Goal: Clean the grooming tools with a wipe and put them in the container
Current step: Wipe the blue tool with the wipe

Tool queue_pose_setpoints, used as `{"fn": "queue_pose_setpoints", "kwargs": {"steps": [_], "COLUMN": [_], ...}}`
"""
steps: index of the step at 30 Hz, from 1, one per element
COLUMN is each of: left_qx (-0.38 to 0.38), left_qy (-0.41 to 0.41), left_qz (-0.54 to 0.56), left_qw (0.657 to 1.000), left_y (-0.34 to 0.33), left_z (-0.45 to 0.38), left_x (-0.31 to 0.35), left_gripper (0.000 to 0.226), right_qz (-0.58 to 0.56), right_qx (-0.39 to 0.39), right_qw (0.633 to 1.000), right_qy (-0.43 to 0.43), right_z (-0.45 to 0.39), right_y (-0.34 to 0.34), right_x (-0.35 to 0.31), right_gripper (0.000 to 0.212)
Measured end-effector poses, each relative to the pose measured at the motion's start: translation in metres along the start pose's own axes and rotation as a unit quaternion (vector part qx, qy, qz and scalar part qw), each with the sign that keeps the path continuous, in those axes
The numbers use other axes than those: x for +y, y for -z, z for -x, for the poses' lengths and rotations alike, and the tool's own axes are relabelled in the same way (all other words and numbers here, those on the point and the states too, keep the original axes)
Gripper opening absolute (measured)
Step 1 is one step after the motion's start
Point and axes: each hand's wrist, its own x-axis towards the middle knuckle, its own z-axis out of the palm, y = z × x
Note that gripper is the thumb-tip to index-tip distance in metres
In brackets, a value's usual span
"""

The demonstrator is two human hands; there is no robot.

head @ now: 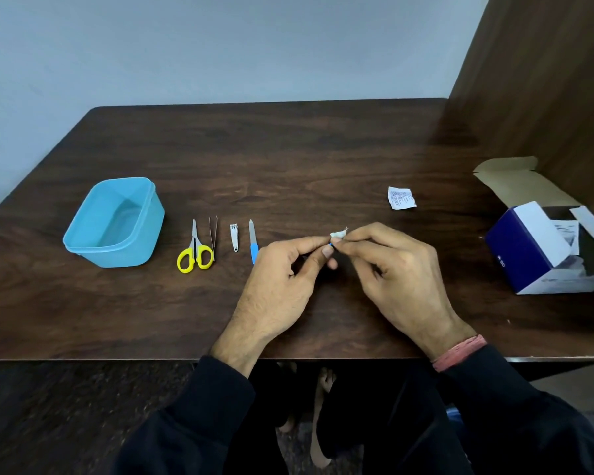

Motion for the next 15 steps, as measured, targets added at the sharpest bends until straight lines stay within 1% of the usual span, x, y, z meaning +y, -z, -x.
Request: {"fn": "queue_pose_setpoints", "kwargs": {"steps": [2,4,6,9,15], "left_qx": [-0.013,-0.036,-0.055,-0.059,-0.06], "left_qy": [-0.001,-0.019,-0.019,0.017,0.014], "left_qz": [0.01,0.01,0.03,0.094,0.088], "left_qw": [1.0,0.999,0.998,0.994,0.994], "left_y": [0.0013,0.0031,0.0047,0.0061,0.0046], "left_z": [0.0001,0.0006,0.0002,0.002,0.0007], "left_x": [-0.0003,-0.0023,-0.0035,-0.0019,-0.0001], "left_gripper": [0.025,0.025,0.03,0.038,0.035], "right_qz": [0.004,0.009,0.008,-0.005,-0.02], "right_qx": [0.003,0.008,0.028,0.056,0.09], "right_qw": [1.0,1.0,0.999,0.998,0.995], "right_qy": [-0.009,-0.015,-0.029,-0.038,-0.042], "right_z": [0.0006,0.0004,-0.001,-0.001,-0.0001], "right_y": [-0.0008,-0.0015,-0.001,0.0004,0.0016], "right_x": [0.0013,0.002,0.0024,0.0022,0.0005], "right_gripper": [0.021,0.022,0.022,0.022,0.02]}}
